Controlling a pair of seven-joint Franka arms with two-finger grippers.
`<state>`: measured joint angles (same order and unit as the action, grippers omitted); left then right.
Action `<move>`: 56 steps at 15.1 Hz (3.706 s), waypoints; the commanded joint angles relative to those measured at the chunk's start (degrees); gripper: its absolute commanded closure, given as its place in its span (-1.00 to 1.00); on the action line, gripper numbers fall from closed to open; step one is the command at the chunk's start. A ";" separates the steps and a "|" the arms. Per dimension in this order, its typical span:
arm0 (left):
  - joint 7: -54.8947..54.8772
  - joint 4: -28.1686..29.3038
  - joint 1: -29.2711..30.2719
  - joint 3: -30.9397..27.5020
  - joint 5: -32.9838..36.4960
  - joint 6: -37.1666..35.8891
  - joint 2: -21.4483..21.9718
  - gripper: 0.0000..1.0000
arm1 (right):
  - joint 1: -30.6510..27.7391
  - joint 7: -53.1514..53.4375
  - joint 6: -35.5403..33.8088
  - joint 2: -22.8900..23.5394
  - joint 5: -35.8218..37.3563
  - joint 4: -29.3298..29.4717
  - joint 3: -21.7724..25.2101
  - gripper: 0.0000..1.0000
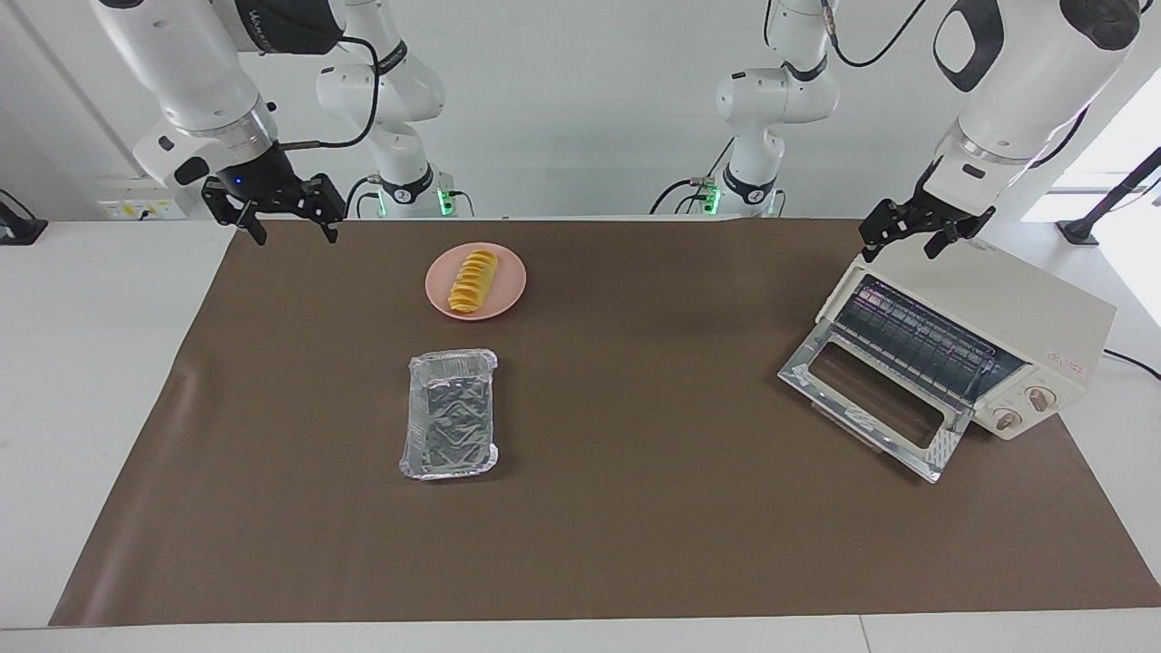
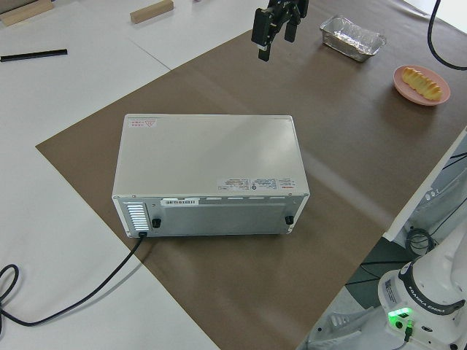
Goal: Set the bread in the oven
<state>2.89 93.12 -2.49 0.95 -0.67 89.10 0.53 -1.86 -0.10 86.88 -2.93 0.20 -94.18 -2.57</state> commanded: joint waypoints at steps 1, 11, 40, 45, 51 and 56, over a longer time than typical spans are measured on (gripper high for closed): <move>0.02 0.57 0.38 0.19 0.59 -0.69 1.06 -1.00 | -0.77 0.63 -1.01 -0.32 1.03 0.23 -0.68 -1.00; 0.02 0.57 0.38 0.19 0.59 -0.69 1.06 -1.00 | 3.42 10.89 10.04 -10.32 -6.26 -22.58 -1.65 -1.00; 0.02 0.57 0.38 0.19 0.59 -0.69 1.06 -1.00 | 15.93 25.85 37.78 -6.56 -16.46 -48.75 -1.82 1.00; 0.02 0.57 0.38 0.19 0.59 -0.69 1.06 -1.00 | 13.56 24.28 22.30 -4.99 -15.67 -30.84 -1.47 1.00; 0.02 0.66 0.38 0.19 0.50 -0.69 1.05 -1.00 | 12.41 20.16 21.32 10.11 -7.68 -7.37 -1.38 1.00; 0.02 0.57 0.38 0.19 0.50 -0.69 1.06 -1.00 | 11.80 5.75 22.19 23.57 -4.15 6.90 -1.38 1.00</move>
<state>2.89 93.12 -2.49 0.95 -0.67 89.10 0.53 10.68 11.24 110.27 14.18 -5.13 -94.55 -3.55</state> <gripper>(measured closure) 0.000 0.938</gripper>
